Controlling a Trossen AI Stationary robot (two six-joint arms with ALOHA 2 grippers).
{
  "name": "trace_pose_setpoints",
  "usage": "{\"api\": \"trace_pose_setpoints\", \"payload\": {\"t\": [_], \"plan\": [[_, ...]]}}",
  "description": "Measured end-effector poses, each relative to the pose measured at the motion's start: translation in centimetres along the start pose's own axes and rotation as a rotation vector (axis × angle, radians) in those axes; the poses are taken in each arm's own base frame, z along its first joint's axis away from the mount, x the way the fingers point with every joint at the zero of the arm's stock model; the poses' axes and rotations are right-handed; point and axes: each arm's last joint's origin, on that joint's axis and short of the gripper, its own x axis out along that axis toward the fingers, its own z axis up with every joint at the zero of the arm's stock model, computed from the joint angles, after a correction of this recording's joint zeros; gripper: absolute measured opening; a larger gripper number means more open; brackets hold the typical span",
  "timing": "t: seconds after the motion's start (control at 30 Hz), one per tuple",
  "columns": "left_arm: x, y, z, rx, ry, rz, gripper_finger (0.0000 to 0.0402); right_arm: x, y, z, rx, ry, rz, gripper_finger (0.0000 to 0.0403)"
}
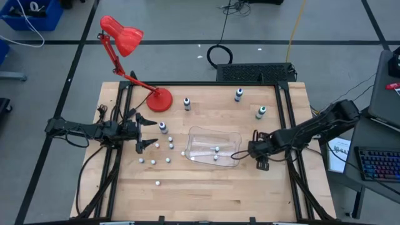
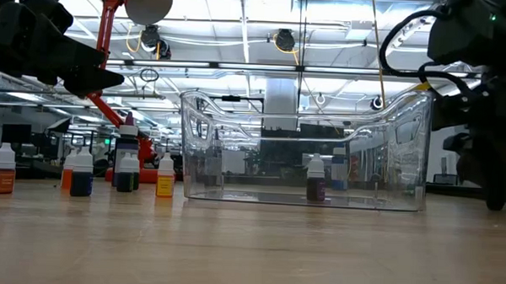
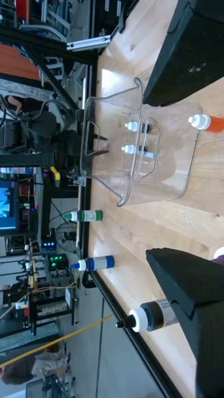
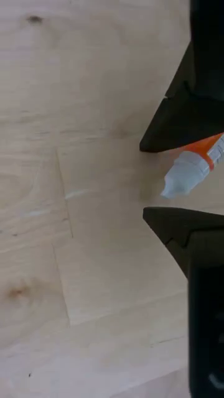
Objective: Pick & Place food coloring
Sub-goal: Put the small orange food coloring bottle into the transparent bin
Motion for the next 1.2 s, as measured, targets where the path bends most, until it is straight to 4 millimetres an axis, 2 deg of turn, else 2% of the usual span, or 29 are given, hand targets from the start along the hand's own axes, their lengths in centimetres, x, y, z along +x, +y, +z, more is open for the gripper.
{"api": "trace_pose_setpoints", "payload": {"t": [0.5,0.7,1.2], "plan": [[0.0,0.0,0.0,0.000,0.000,0.000,0.0388,-0.3,0.0,-0.2,-0.052,0.088,-0.013,0.0132],[0.0,0.0,0.0,0.000,0.000,0.000,0.0388,-0.9,-0.2,-0.2,-0.023,0.102,-0.101,0.0132],[0.0,0.0,0.0,0.000,-0.001,0.000,0.0388,-1.3,-0.7,-1.0,0.023,0.185,-0.181,0.0132]]}}
